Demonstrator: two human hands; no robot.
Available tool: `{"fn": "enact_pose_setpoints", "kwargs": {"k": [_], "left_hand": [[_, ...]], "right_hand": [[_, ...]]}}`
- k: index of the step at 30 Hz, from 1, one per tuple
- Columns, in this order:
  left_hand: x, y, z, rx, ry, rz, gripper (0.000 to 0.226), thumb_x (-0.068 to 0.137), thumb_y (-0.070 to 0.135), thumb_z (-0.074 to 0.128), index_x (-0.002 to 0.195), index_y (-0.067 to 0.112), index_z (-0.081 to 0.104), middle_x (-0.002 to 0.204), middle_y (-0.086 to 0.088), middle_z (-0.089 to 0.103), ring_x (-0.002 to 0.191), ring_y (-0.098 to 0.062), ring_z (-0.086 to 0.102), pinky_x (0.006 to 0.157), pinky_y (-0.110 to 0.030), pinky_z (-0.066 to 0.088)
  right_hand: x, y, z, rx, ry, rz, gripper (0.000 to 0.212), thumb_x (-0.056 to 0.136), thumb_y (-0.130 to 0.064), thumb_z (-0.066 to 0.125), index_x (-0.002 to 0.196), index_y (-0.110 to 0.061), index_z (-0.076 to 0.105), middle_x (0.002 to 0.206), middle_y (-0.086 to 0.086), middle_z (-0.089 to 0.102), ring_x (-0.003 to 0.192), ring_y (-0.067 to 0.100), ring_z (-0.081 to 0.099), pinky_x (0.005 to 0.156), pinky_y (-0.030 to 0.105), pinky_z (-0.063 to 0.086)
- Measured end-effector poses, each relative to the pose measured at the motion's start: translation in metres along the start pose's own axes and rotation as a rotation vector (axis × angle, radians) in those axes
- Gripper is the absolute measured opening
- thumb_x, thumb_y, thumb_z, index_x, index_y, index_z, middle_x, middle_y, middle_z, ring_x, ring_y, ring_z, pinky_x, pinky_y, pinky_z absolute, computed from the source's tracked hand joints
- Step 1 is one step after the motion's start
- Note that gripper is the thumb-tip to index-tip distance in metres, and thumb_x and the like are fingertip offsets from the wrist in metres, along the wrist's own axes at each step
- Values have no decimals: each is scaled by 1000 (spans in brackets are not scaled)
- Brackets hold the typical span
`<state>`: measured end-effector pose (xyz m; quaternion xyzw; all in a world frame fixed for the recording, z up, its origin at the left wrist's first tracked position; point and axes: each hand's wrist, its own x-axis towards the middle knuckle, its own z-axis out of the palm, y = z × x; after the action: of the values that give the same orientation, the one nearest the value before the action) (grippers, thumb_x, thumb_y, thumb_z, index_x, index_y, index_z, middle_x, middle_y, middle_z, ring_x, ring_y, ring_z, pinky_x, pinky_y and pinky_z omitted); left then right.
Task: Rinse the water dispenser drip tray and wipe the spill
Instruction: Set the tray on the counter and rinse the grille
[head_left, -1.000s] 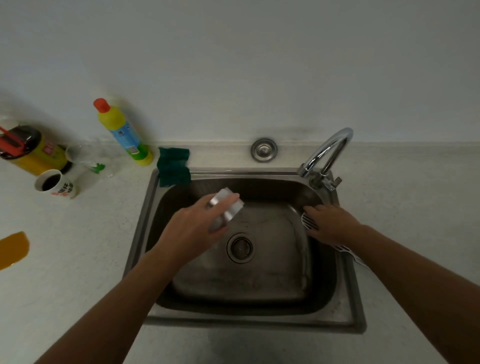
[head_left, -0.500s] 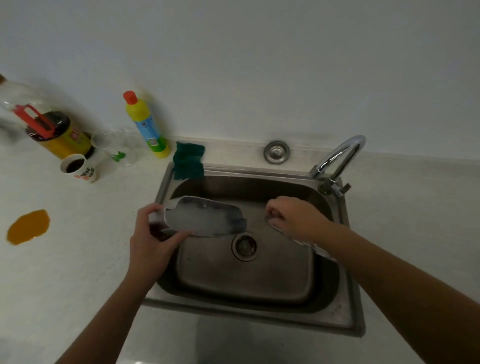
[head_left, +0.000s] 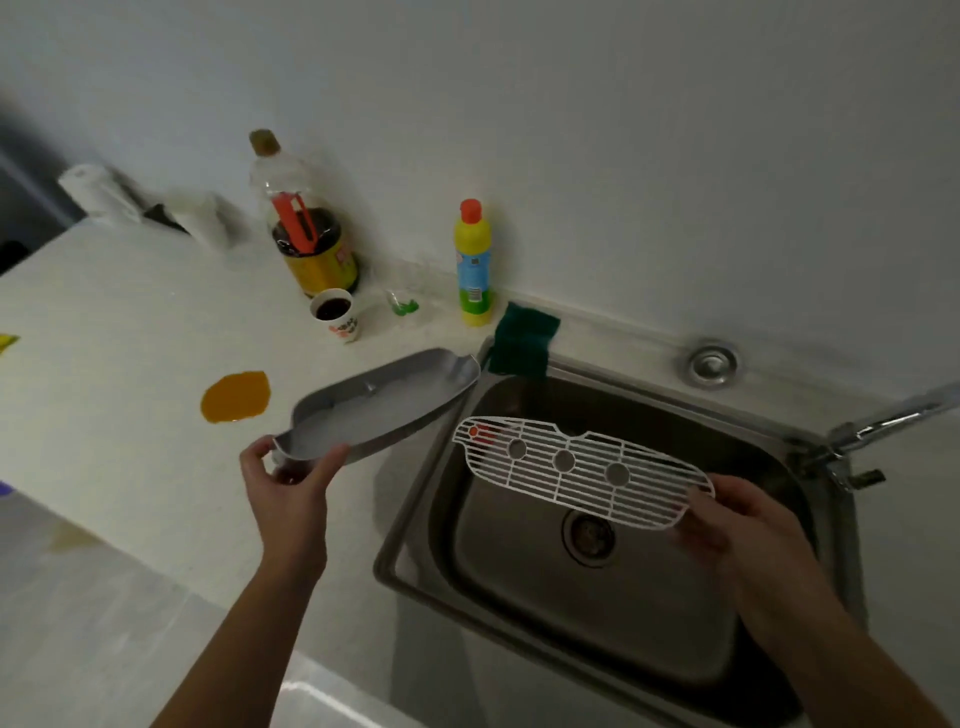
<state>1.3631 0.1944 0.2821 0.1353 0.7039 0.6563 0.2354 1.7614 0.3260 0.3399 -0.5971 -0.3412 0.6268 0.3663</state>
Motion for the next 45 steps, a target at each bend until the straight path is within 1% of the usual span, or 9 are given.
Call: {"fn": "enact_pose_setpoints", "kwargs": {"k": [6, 15, 20, 24, 28, 31, 37, 41, 45], "left_hand": [[31, -29, -20, 30, 40, -102, 79, 68, 40, 92, 132, 32, 46, 125, -9, 66, 113, -28, 69, 100, -47, 58], [54, -52, -42, 849, -34, 12, 85, 64, 81, 73, 121, 19, 62, 130, -16, 57, 118, -37, 58, 97, -51, 52], [39, -31, -27, 959, 13, 67, 92, 72, 71, 79, 143, 20, 52, 147, -19, 47, 134, -41, 46, 109, -57, 42], [0, -20, 23, 730, -155, 220, 62, 83, 59, 74, 135, 31, 52, 135, -1, 55, 122, -17, 55, 100, -39, 49], [-32, -14, 92, 299, -482, -105, 39, 94, 55, 64, 128, 45, 49, 112, 4, 72, 91, -4, 74, 70, -25, 62], [-45, -22, 141, 64, -667, -333, 27, 102, 41, 59, 128, 42, 57, 115, -1, 78, 97, -18, 78, 71, -31, 64], [-63, -32, 211, -138, -623, -525, 24, 105, 16, 57, 127, 21, 63, 113, -12, 79, 95, -29, 79, 67, -35, 63], [-78, -34, 241, -141, -603, -540, 23, 106, 16, 54, 127, 21, 63, 110, -11, 80, 91, -27, 80, 65, -33, 63], [-89, -34, 262, -120, -587, -526, 24, 107, 16, 53, 128, 23, 62, 109, -10, 80, 86, -26, 79, 68, -36, 65]], "right_hand": [[5, 24, 29, 116, -22, 232, 15, 100, 0, 54, 104, -5, 68, 82, 8, 80, 71, 16, 77, 64, 31, 62], [17, 35, 39, 119, -42, 255, 16, 100, 1, 54, 97, -9, 67, 76, 6, 79, 67, 14, 77, 55, 27, 62], [24, 38, 32, 126, -42, 271, 16, 100, -1, 54, 103, -9, 67, 84, 6, 80, 71, 15, 78, 55, 27, 62], [29, 41, 19, 127, -31, 272, 18, 100, -4, 55, 105, -11, 70, 93, 8, 80, 78, 15, 78, 64, 30, 62], [33, 39, 2, 126, 3, 261, 17, 99, -7, 57, 107, -12, 72, 96, 8, 81, 82, 16, 79, 72, 35, 56], [36, 34, -18, 151, 37, 223, 15, 96, -4, 59, 106, -9, 71, 93, 10, 80, 80, 20, 79, 60, 31, 61], [59, 24, -76, 50, 177, 105, 20, 98, -16, 65, 117, -21, 63, 101, 17, 77, 85, 31, 78, 65, 38, 62], [100, 6, -127, -230, 438, -32, 66, 96, -17, 67, 143, -42, 28, 101, 9, 65, 80, 33, 73, 54, 39, 61], [136, 4, -151, -595, 481, -47, 78, 94, -23, 69, 156, -20, 22, 117, 14, 67, 97, 38, 68, 80, 45, 58]]}}
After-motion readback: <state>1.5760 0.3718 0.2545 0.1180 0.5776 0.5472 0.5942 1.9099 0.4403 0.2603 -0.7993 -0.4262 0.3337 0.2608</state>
